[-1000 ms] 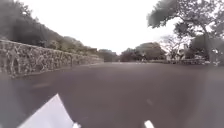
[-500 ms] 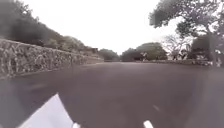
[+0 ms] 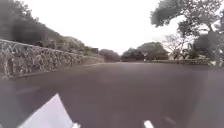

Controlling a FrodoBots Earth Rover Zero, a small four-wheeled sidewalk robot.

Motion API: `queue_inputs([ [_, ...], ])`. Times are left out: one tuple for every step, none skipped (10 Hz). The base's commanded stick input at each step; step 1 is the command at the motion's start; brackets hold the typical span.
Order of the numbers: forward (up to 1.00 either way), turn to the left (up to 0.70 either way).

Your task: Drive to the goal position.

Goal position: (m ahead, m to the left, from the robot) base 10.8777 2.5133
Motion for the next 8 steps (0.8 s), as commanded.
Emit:
queue_inputs([
  [0.5,0.0],
  [0.5,0.0],
  [0.5,0.0],
  [0.5,0.0],
  [0.5,0.0],
  [0.5,0.0],
  [0.5,0.0],
  [0.5,0.0],
])
